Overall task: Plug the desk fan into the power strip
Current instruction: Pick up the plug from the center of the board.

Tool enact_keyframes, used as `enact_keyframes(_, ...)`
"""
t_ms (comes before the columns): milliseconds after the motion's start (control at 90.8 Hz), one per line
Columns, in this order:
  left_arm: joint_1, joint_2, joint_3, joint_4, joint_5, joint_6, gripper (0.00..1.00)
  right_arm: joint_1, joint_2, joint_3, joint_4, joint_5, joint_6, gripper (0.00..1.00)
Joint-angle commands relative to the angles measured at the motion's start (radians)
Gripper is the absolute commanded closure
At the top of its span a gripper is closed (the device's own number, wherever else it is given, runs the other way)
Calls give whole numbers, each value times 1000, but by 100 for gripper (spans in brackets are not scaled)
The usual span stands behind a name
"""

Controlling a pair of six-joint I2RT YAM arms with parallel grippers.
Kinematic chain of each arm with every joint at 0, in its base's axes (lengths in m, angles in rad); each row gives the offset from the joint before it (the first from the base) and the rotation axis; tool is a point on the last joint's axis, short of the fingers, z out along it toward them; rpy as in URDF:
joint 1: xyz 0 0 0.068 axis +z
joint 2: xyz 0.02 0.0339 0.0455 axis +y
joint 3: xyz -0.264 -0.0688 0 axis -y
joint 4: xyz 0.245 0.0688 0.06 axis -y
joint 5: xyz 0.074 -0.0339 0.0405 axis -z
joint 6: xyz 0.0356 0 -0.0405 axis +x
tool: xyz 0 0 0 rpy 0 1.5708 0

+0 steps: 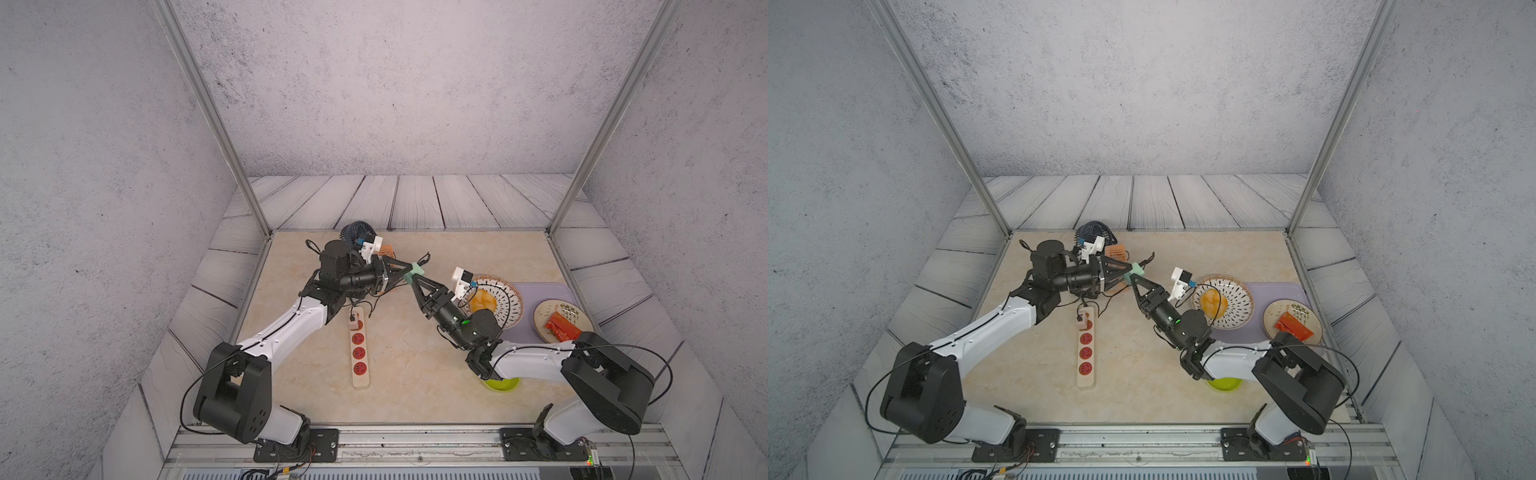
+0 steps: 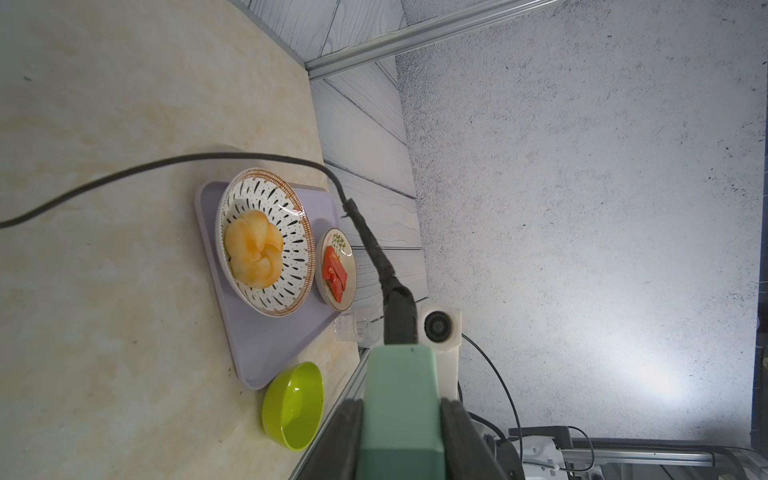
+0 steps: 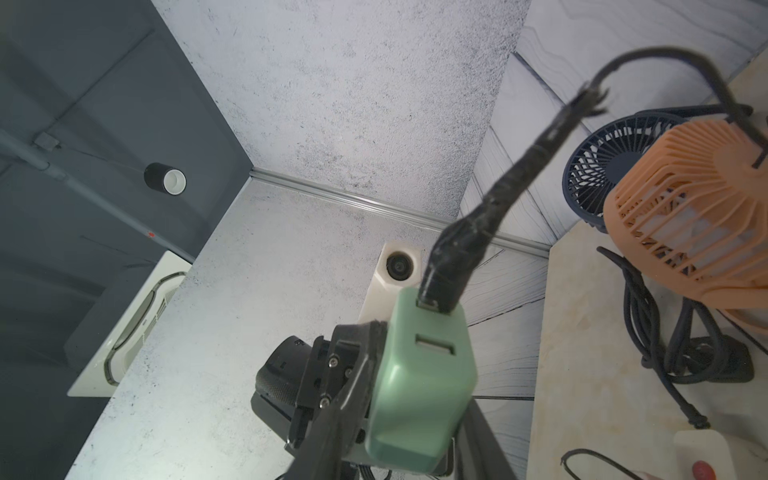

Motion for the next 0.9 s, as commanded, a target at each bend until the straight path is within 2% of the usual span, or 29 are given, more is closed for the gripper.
enact_keyframes(0,-8,-13,15,8,8,33,100,-4,12,37,50,-23,-6,70)
enact_keyframes(121,-10,-8,12,11,3,31,100,-4,17,46,43,-25,-8,77)
enact_keyframes(231,-12,-8,19,-9,4,40,100,-4,18,58,37,-34,-14,79)
enact_keyframes(286,-16,-5,12,-8,-3,46,99,-4,19,61,30,-39,-24,83)
enact_keyframes(330,-19,-6,9,-15,-6,51,92,-5,21,60,25,-40,-27,91)
enact_keyframes(374,-19,-8,10,-30,-8,58,80,-7,22,55,28,-40,-23,98)
enact_keyframes(396,-19,-11,14,-40,-6,63,71,-11,20,52,31,-40,-21,100)
enact_keyframes(462,-19,-17,25,-80,-3,94,49,-27,5,29,32,-44,-14,100)
enact_keyframes(506,-19,-25,30,-100,-4,114,41,-37,-4,19,27,-54,-14,100)
enact_keyframes(705,13,-53,35,-148,2,166,21,-83,-74,-34,-60,-121,-20,100)
enact_keyframes(892,46,-68,74,-259,52,321,10,-133,-183,3,-362,-344,-137,100)
